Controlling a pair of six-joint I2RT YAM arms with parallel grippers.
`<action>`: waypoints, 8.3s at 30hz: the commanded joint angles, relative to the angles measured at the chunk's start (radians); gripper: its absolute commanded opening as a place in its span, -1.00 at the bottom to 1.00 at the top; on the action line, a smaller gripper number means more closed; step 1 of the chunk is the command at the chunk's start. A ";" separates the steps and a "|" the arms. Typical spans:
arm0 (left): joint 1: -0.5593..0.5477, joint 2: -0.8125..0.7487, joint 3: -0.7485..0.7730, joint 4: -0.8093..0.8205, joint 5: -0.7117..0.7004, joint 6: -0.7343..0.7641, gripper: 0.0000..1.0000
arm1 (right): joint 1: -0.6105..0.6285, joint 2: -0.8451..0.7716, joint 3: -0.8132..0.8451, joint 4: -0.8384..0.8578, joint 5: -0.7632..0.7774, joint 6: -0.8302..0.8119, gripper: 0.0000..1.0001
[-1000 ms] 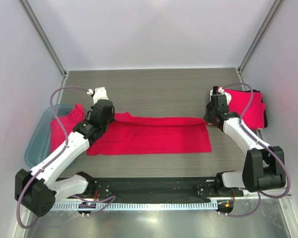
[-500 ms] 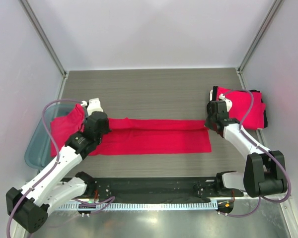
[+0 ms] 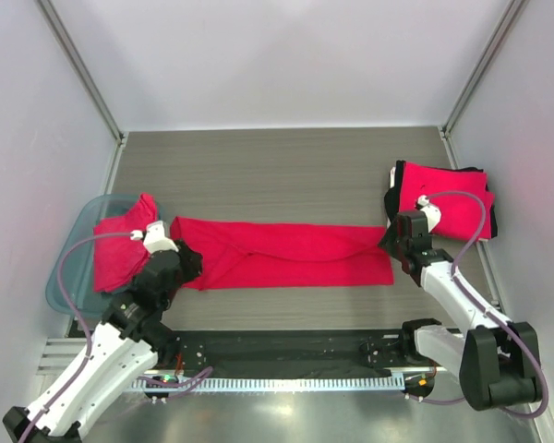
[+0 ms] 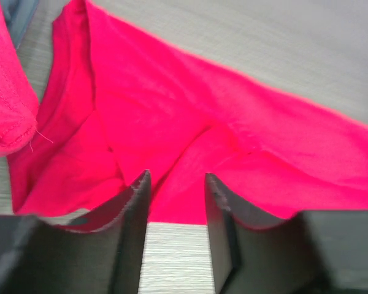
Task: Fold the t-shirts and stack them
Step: Fold the tshirt
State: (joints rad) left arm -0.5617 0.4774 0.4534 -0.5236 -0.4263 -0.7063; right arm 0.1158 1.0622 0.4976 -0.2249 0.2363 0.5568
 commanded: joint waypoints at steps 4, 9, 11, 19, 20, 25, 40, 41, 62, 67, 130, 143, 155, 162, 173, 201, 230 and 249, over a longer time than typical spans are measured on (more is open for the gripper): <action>-0.003 -0.118 0.001 0.007 -0.002 -0.048 0.00 | 0.002 -0.131 -0.037 0.075 0.005 0.012 0.15; -0.003 -0.042 0.033 0.023 -0.032 -0.055 0.28 | 0.002 -0.107 -0.007 0.093 -0.052 0.002 0.26; -0.003 0.027 0.063 0.034 -0.042 -0.055 0.31 | 0.004 -0.079 0.004 0.088 -0.060 0.005 0.25; 0.000 0.243 0.148 0.060 -0.111 -0.091 0.59 | 0.039 0.030 0.018 0.128 -0.129 -0.003 0.12; 0.000 0.275 0.151 0.063 -0.112 -0.094 0.59 | 0.051 0.047 0.031 0.105 -0.120 -0.012 0.12; 0.014 0.355 0.165 0.086 -0.138 -0.163 0.57 | 0.070 0.160 0.119 0.070 -0.108 -0.066 0.05; 0.117 0.777 0.291 0.117 -0.152 -0.361 0.35 | 0.162 0.403 0.216 0.002 -0.003 -0.063 -0.10; 0.131 0.826 0.295 0.125 -0.141 -0.364 0.34 | 0.163 0.404 0.213 -0.002 0.001 -0.060 -0.09; 0.189 1.403 0.715 0.082 -0.137 -0.274 0.26 | 0.343 0.162 0.045 -0.218 0.132 0.238 -0.13; 0.233 1.514 0.910 0.031 -0.135 -0.203 0.26 | 0.432 0.056 -0.010 -0.249 0.147 0.334 -0.13; 0.272 1.360 0.739 0.013 0.043 -0.248 0.40 | 0.633 1.092 0.909 0.397 -0.829 -0.142 -0.34; 0.273 1.350 0.735 0.011 0.023 -0.240 0.39 | 0.633 0.929 0.765 0.348 -0.808 -0.199 -0.74; 0.272 1.334 0.734 0.011 -0.006 -0.229 0.39 | 0.637 0.788 0.618 0.274 -0.919 -0.265 0.09; 0.212 1.203 0.696 0.059 -0.081 -0.150 0.40 | 0.621 0.742 0.638 0.251 -0.750 -0.181 -0.24; 0.131 0.962 0.530 0.109 0.023 -0.190 0.52 | 0.614 0.271 0.274 -0.128 -0.011 -0.029 -0.45; 0.120 1.020 0.372 0.069 -0.066 -0.484 0.50 | 0.702 0.223 0.111 -0.294 0.138 0.221 -0.98; 0.135 1.904 1.402 0.249 0.363 -0.219 0.23 | 1.193 0.671 0.581 0.058 0.012 0.264 -0.98; 0.192 1.462 1.135 0.335 0.419 -0.031 0.99 | 0.625 0.206 0.246 0.081 0.013 0.147 -0.12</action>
State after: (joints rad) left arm -0.3656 2.0827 1.6424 -0.2272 -0.0284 -0.7559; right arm 0.8131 1.2709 0.7387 -0.1970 0.2813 0.7444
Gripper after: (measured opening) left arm 0.994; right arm 0.440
